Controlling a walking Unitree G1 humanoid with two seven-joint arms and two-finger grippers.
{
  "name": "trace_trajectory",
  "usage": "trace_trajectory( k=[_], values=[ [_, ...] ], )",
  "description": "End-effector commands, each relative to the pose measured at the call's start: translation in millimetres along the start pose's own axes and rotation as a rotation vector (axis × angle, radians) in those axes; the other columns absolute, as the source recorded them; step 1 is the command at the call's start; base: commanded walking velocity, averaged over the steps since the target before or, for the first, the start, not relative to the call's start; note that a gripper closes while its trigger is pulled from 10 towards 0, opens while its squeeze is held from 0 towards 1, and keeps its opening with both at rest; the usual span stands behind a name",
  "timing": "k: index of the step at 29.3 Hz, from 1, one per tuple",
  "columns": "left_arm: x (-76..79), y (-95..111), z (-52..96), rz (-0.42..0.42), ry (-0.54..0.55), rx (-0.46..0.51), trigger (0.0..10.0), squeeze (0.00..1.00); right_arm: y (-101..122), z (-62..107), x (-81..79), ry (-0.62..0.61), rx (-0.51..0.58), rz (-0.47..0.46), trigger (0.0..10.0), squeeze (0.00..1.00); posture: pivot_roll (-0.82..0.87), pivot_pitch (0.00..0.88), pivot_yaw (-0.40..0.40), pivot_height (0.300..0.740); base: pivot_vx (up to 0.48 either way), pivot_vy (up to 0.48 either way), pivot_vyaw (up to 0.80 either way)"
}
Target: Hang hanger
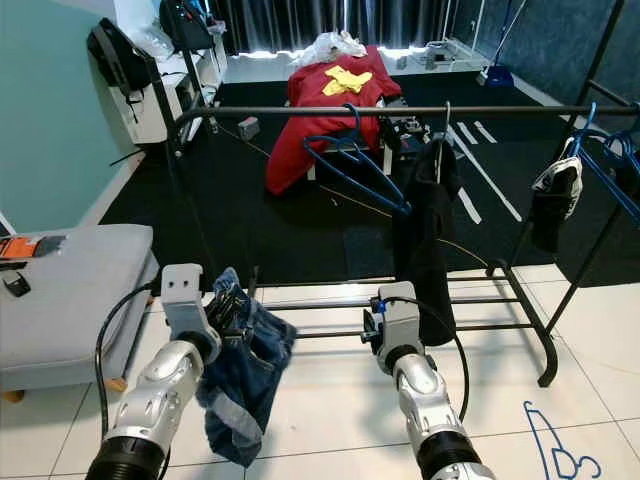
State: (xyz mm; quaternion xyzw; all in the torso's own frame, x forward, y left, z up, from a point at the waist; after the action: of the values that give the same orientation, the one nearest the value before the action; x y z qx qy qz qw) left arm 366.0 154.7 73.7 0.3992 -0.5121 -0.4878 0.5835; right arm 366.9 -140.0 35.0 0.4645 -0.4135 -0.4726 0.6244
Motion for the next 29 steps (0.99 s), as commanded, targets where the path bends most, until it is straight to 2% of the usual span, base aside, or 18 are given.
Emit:
trace_trajectory(
  k=[1, 2, 3, 8, 14, 21, 25, 29],
  values=[
    [-2.1, 3.2, 0.3, -0.016, -0.005, 0.01, 10.0, 0.0, -4.5, 0.6, -2.6, 0.012, -0.02, 0.001, 10.0, 0.0, 0.09, 0.047, 0.055, 0.74, 0.0, 0.0, 0.0],
    [-2.1, 3.2, 0.3, -0.016, -0.005, 0.01, 10.0, 0.0, -4.5, 0.6, -2.6, 0.012, -0.02, 0.001, 10.0, 0.0, 0.09, 0.047, 0.055, 0.74, 0.0, 0.0, 0.0],
    [4.3, 1.4, -0.5, 0.004, -0.019, 0.001, 10.0, 0.0, -5.1, 1.5, 1.5, 0.007, -0.022, 0.005, 10.0, 0.0, 0.08, 0.038, 0.054, 0.74, 0.0, 0.0, 0.0],
    [6.5, 2.1, -1.7, 0.001, -0.025, 0.001, 10.0, 0.0, -4.9, 1.5, 2.9, 0.007, -0.023, 0.01, 10.0, 0.0, 0.08, 0.039, 0.053, 0.74, 0.0, 0.0, 0.0],
    [5.2, 1.7, -3.6, -0.022, -0.015, -0.011, 10.0, 0.0, -4.5, -0.2, -2.7, 0.029, -0.026, 0.022, 10.0, 0.0, 0.1, 0.038, 0.042, 0.74, 0.0, -0.48, 0.0],
    [0.5, -3.2, 0.0, -0.026, -0.005, -0.036, 10.0, 0.0, -6.7, -0.3, -10.1, 0.035, -0.027, 0.017, 10.0, 0.0, 0.09, 0.024, 0.064, 0.74, 0.0, 0.0, 0.0],
    [1.7, 5.5, -6.3, -0.036, -0.009, -0.026, 10.0, 0.0, -10.4, 1.4, -11.1, 0.035, -0.035, 0.011, 10.0, 0.0, 0.11, 0.022, 0.05, 0.74, 0.0, 0.0, 0.0],
    [0.8, 7.2, -6.7, -0.034, -0.001, -0.019, 10.0, 0.0, -12.1, 1.0, -12.5, 0.046, -0.044, 0.015, 10.0, 0.0, 0.12, 0.021, 0.044, 0.74, 0.0, 0.0, 0.0]
  ],
)
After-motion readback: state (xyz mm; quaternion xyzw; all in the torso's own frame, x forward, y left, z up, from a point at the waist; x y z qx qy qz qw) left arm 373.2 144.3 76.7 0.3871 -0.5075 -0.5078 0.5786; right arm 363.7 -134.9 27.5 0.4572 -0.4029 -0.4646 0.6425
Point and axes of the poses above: a point about 5 cm out from each wrist's last joint towards the gripper, its own z axis pointing back from the gripper into the wrist, its own y axis along the axis of the wrist's last joint, x = y × z, the point moved 5 cm from there along -z, pointing out of the wrist towards the gripper, and after that the axes turned 3 degrees about z, right-handed, at the moved point
